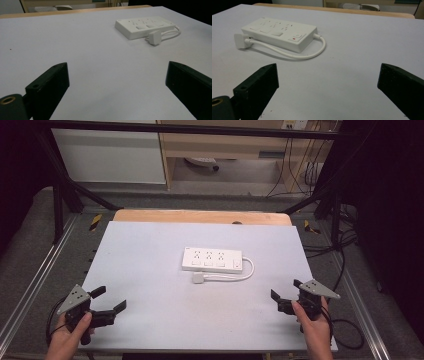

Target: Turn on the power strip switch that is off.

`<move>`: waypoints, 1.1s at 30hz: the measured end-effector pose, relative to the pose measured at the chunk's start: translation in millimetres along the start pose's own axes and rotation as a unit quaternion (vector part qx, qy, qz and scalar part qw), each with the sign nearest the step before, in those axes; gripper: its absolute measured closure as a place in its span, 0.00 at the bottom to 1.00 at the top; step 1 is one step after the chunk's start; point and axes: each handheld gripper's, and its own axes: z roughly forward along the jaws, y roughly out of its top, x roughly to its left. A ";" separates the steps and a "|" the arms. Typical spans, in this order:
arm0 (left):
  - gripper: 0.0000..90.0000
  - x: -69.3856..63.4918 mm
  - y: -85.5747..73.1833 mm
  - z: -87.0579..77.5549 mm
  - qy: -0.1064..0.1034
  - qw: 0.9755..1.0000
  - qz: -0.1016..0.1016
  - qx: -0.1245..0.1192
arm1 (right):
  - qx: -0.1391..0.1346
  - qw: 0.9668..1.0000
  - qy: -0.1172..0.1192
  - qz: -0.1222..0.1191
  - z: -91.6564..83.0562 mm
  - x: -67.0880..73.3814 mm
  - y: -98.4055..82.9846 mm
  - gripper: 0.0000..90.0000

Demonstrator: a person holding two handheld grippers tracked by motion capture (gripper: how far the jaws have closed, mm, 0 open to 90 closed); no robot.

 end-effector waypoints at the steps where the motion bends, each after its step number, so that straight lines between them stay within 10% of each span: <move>1: 0.06 0.0 0.0 0.0 -0.001 1.000 0.000 0.000 | 0.000 1.000 0.002 0.001 -0.4 0.6 0.6 0.04; 33: 0.06 -0.7 -0.2 1.1 -0.002 1.000 0.005 0.003 | -0.007 0.999 0.039 -0.015 9.3 26.9 36.4 0.03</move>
